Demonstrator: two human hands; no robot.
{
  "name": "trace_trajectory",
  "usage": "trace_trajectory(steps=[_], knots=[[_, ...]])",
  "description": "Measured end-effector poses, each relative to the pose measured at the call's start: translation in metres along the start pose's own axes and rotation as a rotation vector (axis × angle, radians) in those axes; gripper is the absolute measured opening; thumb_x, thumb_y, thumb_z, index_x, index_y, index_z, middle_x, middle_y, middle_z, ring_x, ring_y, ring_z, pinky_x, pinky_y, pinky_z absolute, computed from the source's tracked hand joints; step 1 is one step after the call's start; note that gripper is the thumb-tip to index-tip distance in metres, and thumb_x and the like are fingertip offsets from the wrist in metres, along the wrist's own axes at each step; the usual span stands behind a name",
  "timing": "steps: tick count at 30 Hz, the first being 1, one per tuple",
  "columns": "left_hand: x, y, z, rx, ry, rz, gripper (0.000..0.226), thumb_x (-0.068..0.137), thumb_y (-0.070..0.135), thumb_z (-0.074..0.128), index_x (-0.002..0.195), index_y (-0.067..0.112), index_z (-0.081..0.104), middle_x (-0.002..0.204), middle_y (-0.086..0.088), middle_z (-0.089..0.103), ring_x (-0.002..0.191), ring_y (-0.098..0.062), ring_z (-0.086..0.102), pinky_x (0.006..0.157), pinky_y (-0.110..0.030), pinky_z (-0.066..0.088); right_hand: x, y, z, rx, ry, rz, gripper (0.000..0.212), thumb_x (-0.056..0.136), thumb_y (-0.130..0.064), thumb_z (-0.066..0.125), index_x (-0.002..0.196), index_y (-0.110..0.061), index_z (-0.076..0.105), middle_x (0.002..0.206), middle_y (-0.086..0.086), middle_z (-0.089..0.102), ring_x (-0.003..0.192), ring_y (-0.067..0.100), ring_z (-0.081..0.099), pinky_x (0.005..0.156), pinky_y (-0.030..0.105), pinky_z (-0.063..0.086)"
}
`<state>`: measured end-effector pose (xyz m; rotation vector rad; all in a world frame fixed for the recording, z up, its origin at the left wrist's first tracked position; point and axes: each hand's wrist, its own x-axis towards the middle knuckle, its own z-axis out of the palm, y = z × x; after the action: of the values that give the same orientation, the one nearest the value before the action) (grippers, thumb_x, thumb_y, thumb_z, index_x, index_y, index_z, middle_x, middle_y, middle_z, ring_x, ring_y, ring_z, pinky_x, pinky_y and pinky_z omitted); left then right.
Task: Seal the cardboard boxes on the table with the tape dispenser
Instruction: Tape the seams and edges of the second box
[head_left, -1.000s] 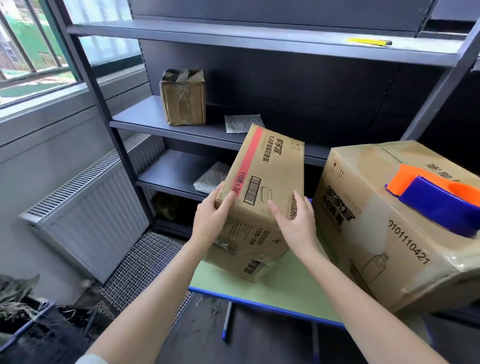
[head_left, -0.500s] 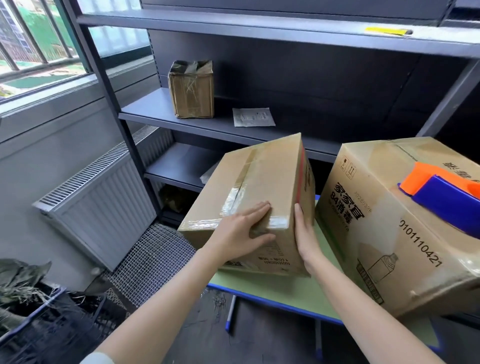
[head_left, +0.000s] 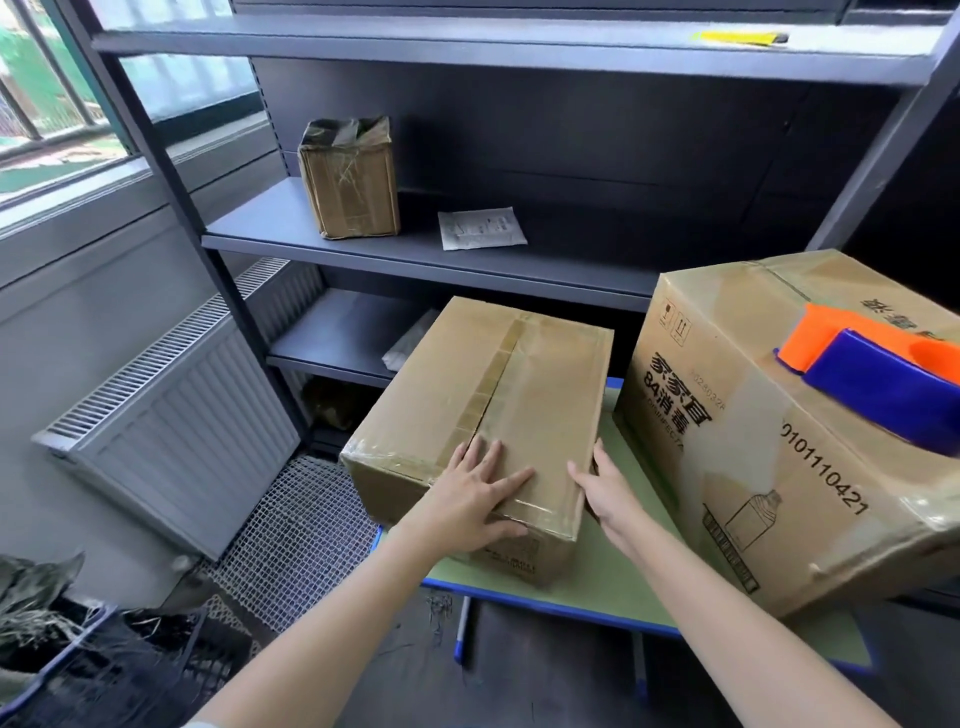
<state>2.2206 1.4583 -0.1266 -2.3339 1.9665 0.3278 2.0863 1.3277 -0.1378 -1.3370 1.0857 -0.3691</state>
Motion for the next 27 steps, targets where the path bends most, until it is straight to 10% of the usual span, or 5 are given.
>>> trace_trajectory(steps=[18, 24, 27], knots=[[-0.006, -0.025, 0.0, 0.051, 0.125, -0.072, 0.072, 0.082, 0.074, 0.036, 0.146, 0.047, 0.014, 0.159, -0.005, 0.009, 0.146, -0.024, 0.007, 0.116, -0.032, 0.008, 0.017, -0.007, 0.032, -0.073, -0.032, -0.028, 0.06, 0.102, -0.018, 0.034, 0.15, -0.022, -0.002, 0.156, 0.001, 0.015, 0.141, 0.02, 0.024, 0.115, 0.035, 0.02], [-0.009, -0.024, -0.007, -0.053, 0.207, -0.086, 0.082, 0.081, 0.079, 0.017, 0.148, 0.033, 0.022, 0.158, -0.003, 0.007, 0.145, -0.02, 0.013, 0.116, -0.03, 0.014, 0.003, -0.007, 0.045, -0.653, 0.139, -0.315, 0.064, 0.101, -0.02, 0.033, 0.149, -0.016, -0.011, 0.158, -0.002, -0.008, 0.145, 0.014, 0.006, 0.111, 0.032, 0.026], [-0.011, -0.024, 0.0, -0.022, 0.229, -0.089, 0.082, 0.087, 0.073, 0.007, 0.135, 0.023, 0.052, 0.142, -0.012, 0.046, 0.128, -0.024, 0.048, 0.107, -0.032, 0.028, 0.0, 0.003, 0.05, -0.913, 0.118, -0.452, 0.057, 0.103, -0.025, 0.027, 0.149, -0.015, -0.004, 0.157, -0.003, -0.008, 0.144, 0.01, -0.006, 0.118, 0.027, 0.004]])
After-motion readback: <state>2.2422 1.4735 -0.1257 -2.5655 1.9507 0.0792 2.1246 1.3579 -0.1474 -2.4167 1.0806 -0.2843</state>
